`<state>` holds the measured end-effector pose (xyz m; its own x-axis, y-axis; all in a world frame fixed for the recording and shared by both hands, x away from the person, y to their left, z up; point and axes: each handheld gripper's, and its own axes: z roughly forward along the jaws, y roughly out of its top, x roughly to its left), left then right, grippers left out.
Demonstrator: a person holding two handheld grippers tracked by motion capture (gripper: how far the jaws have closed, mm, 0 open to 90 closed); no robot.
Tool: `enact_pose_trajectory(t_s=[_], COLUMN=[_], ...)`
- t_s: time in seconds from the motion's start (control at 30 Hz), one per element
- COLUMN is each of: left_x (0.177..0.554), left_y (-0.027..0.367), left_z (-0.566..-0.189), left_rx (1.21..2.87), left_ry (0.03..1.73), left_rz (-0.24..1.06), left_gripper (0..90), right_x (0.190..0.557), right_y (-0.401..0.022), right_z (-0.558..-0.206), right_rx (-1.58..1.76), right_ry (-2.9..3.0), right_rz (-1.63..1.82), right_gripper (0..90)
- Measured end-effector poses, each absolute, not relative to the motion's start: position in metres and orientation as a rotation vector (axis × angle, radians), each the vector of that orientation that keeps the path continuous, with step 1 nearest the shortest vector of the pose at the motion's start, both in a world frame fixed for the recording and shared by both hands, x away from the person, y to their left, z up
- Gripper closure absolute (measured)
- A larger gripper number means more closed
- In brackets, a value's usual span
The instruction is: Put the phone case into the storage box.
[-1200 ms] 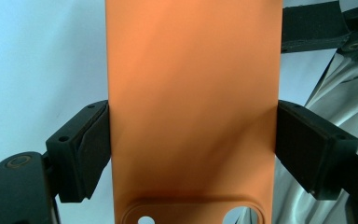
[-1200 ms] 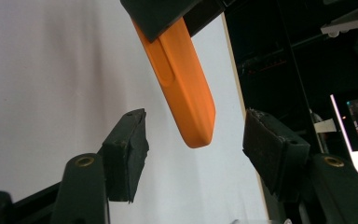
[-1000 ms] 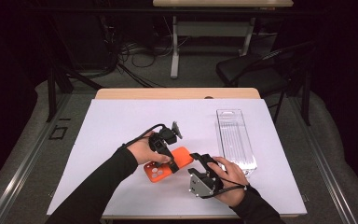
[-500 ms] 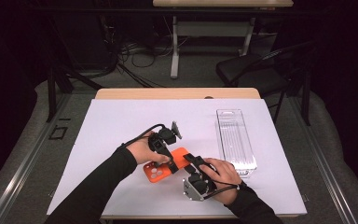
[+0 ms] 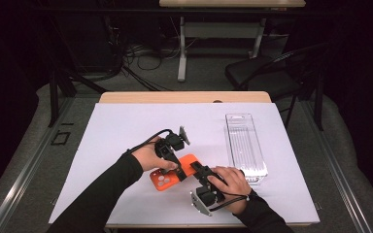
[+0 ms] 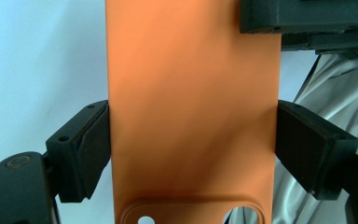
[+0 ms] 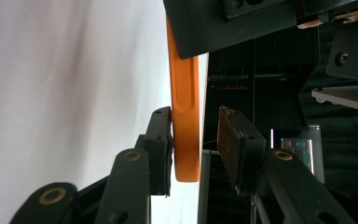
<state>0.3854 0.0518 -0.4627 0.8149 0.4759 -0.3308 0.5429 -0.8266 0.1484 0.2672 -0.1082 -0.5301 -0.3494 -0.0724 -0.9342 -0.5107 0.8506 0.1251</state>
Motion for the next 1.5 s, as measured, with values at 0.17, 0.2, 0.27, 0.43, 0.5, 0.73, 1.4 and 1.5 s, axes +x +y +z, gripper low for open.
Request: enact_pose_trajectory(t_s=[0.17, 0.2, 0.27, 0.43, 0.5, 0.73, 1.4, 1.5], left_x=[0.3857, 0.3858, 0.386, 0.3872, 0.3874, 0.3884, 0.3906, 0.3907], left_y=[0.0507, 0.0507, 0.0509, 0.0518, 0.0517, 0.0517, 0.054, 0.0538], left_z=[-0.4627, -0.4628, -0.4631, -0.4634, -0.4637, -0.4654, -0.4653, -0.4652], left_rx=[2.763, 2.762, 2.755, 2.754, 2.753, 2.745, 2.716, 2.712], left_ry=[0.776, 0.777, 0.78, 0.789, 0.79, 0.798, 0.815, 0.816], left_rz=[-0.43, -0.44, -0.45, -0.468, -0.475, -0.49, -0.532, -0.534], left_gripper=[16.3, 16.3, 16.3, 16.3, 16.3, 16.3, 16.1, 16.1], right_x=[0.2669, 0.267, 0.2671, 0.2667, 0.2666, 0.2659, 0.2653, 0.2653], right_y=[-0.1086, -0.1086, -0.109, -0.1095, -0.1096, -0.1103, -0.1122, -0.1127], right_z=[-0.5315, -0.5316, -0.5323, -0.5335, -0.5341, -0.536, -0.5398, -0.5403], right_rx=[-0.455, -0.456, -0.458, -0.474, -0.477, -0.488, -0.487, -0.484], right_ry=[1.875, 1.874, 1.873, 1.862, 1.86, 1.854, 1.791, 1.784], right_rz=[0.466, 0.466, 0.467, 0.458, 0.46, 0.45, 0.46, 0.463], right_gripper=[69.3, 69.8, 70.4, 73.4, 74.3, 78.4, 80.1, 80.2])
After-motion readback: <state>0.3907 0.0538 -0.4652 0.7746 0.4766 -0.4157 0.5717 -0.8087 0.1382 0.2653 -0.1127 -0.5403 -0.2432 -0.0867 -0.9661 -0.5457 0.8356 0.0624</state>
